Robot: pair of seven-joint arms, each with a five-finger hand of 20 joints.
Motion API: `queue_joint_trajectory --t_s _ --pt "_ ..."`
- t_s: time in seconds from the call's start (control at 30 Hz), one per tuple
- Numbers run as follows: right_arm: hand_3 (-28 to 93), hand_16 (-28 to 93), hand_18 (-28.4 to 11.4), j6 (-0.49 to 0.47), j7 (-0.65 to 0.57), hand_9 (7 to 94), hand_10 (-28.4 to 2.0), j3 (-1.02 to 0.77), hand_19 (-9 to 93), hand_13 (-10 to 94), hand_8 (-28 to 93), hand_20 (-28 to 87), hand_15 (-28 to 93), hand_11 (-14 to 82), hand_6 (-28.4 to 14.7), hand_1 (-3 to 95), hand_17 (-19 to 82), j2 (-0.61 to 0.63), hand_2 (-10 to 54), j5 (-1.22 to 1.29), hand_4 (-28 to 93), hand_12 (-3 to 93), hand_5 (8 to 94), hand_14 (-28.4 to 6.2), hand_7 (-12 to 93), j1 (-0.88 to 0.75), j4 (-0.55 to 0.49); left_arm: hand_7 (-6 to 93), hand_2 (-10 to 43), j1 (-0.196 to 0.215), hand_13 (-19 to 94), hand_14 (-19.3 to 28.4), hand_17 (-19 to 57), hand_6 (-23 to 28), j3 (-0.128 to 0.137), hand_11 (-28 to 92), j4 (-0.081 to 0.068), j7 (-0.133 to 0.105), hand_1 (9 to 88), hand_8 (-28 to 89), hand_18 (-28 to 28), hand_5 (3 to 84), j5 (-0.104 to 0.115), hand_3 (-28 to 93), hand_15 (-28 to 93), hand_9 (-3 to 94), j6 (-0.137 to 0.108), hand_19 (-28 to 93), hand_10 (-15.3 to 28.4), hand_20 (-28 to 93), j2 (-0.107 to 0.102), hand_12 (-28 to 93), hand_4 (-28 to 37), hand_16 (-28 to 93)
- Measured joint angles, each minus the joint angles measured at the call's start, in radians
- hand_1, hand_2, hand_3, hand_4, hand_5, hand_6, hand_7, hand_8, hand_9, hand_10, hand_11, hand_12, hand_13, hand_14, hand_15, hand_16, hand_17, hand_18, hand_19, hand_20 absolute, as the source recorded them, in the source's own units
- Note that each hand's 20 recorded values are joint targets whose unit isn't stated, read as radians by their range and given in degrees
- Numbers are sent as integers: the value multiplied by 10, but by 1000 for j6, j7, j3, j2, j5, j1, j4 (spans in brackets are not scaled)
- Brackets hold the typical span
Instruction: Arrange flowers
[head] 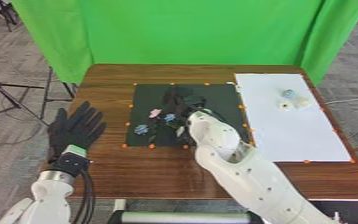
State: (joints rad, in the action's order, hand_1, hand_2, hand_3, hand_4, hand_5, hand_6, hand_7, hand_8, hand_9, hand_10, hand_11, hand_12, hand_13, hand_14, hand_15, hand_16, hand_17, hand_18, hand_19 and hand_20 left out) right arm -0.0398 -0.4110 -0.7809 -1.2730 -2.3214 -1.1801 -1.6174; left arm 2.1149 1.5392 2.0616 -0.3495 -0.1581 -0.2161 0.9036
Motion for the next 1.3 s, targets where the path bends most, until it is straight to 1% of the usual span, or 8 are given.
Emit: queue_joint_trajectory --t_s 0.1,0.17,0.27,0.43,0.57,0.8,1.07,1.3 --pt "792 352 -215 2 -14 597 -134 -6 887 605 -126 427 608 170 -33 468 373 29 -95 20 -283 167 565 -116 183 12 -30 171 95 14 187 128 -65 69 8 208 8 -14 259 -104 123 323 2 701 320 256 0 302 131 87 1 111 -283 -75" --pt "798 296 -216 -6 -33 594 -136 -14 904 627 -122 419 677 165 -37 466 383 54 -95 32 -283 161 560 -123 174 31 -36 171 95 26 191 124 -64 69 14 208 15 -26 259 -103 123 324 3 701 312 258 0 301 131 87 1 110 -283 -77" --pt "802 273 -217 -11 -98 564 -142 -32 914 639 -121 409 719 144 -40 467 394 105 -95 44 -282 151 543 -125 165 60 -36 172 95 44 194 122 -63 69 24 208 23 -43 259 -103 123 325 5 701 307 259 -1 303 131 88 1 110 -283 -77" --pt "806 269 -221 -48 -202 522 -149 -48 916 637 -118 399 735 122 -48 462 392 211 -95 52 -283 139 513 -129 151 121 23 173 95 74 193 122 -63 69 42 206 36 -70 259 -104 123 326 14 700 306 260 -2 304 131 89 0 110 -283 -73" --pt "804 263 -223 -134 -234 508 -154 -111 913 623 -114 394 727 119 -51 454 387 283 -95 57 -282 138 509 -133 146 126 59 174 95 86 192 126 -64 69 50 207 38 -75 258 -104 123 327 18 701 314 260 -4 305 131 88 0 111 -283 -70" --pt "802 252 -223 -148 -300 478 -162 -185 908 621 -112 380 720 101 -54 452 387 373 -95 79 -282 132 494 -134 140 91 71 174 96 97 190 131 -65 69 54 210 39 -81 259 -104 124 329 25 699 325 262 -7 305 132 88 0 112 -283 -69" --pt "807 242 -227 -294 -352 439 -172 -193 911 624 -111 359 716 89 -65 449 392 395 -95 94 -281 119 484 -138 127 73 95 175 98 104 191 133 -65 71 56 214 42 -81 258 -105 123 331 31 699 330 263 -16 304 131 87 0 110 -283 -73" --pt "807 238 -232 -309 -386 423 -179 -184 914 622 -106 343 716 85 -66 448 391 399 -95 101 -282 111 481 -142 121 73 101 174 99 111 190 132 -65 70 59 213 42 -82 259 -105 123 331 32 700 327 263 -17 304 131 87 0 108 -283 -75"
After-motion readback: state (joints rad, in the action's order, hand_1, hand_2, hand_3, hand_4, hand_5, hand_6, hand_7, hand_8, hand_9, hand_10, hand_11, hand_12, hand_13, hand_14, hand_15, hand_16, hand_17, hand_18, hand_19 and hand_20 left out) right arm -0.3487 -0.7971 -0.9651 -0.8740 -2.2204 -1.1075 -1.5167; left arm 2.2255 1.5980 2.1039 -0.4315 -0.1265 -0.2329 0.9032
